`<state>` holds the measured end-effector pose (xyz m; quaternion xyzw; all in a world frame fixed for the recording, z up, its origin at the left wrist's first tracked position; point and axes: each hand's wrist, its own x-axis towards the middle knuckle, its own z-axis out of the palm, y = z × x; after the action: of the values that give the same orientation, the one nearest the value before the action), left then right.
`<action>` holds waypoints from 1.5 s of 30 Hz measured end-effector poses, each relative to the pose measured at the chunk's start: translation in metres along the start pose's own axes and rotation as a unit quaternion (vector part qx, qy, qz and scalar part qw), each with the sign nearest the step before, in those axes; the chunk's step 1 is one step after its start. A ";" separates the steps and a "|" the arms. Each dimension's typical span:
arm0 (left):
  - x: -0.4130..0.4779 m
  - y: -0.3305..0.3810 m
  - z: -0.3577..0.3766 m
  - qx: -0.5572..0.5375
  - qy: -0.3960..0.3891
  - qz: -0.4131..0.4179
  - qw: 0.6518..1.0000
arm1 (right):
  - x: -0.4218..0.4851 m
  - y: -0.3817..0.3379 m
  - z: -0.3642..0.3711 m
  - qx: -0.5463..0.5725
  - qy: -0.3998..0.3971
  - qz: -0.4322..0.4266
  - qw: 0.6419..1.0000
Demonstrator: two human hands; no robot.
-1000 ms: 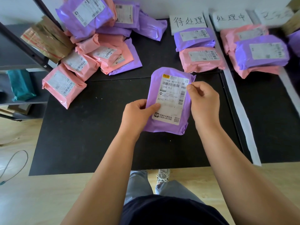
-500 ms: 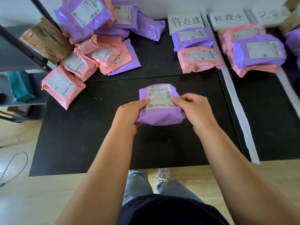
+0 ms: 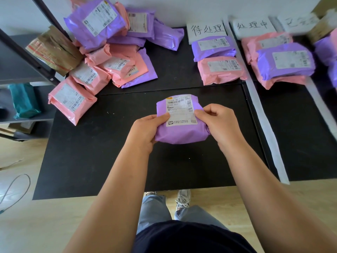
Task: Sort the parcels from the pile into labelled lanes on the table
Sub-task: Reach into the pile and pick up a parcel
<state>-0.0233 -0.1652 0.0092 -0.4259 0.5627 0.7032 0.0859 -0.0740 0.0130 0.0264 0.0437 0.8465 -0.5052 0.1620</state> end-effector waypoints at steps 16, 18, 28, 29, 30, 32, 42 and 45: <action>-0.021 0.014 0.024 0.200 -0.067 0.171 0.963 | -0.027 0.008 -0.033 -0.075 0.052 -0.046 0.995; -0.023 0.019 0.025 0.234 -0.083 0.194 0.949 | -0.032 0.002 -0.036 -0.056 0.130 -0.054 0.988; -0.026 0.032 0.042 0.341 -0.149 0.267 0.889 | -0.032 -0.002 -0.043 -0.187 0.262 -0.155 0.934; -0.026 0.033 0.046 0.351 -0.151 0.273 0.883 | -0.032 0.001 -0.044 -0.184 0.273 -0.153 0.932; -0.025 0.034 0.049 0.359 -0.152 0.279 0.878 | -0.033 0.004 -0.046 -0.177 0.286 -0.151 0.930; -0.025 0.034 0.056 0.369 -0.151 0.284 0.872 | -0.035 0.010 -0.051 -0.166 0.302 -0.139 0.928; -0.022 0.029 0.133 0.343 -0.079 0.380 0.855 | -0.016 0.040 -0.127 -0.022 0.313 -0.036 0.949; -0.011 0.027 0.169 0.326 -0.017 0.378 0.866 | 0.006 0.057 -0.168 0.036 0.318 -0.020 0.947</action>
<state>-0.1171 -0.0247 0.0373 -0.1162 0.8763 0.4656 -0.0426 -0.1046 0.1862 0.0500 0.1916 0.8357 -0.4986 -0.1277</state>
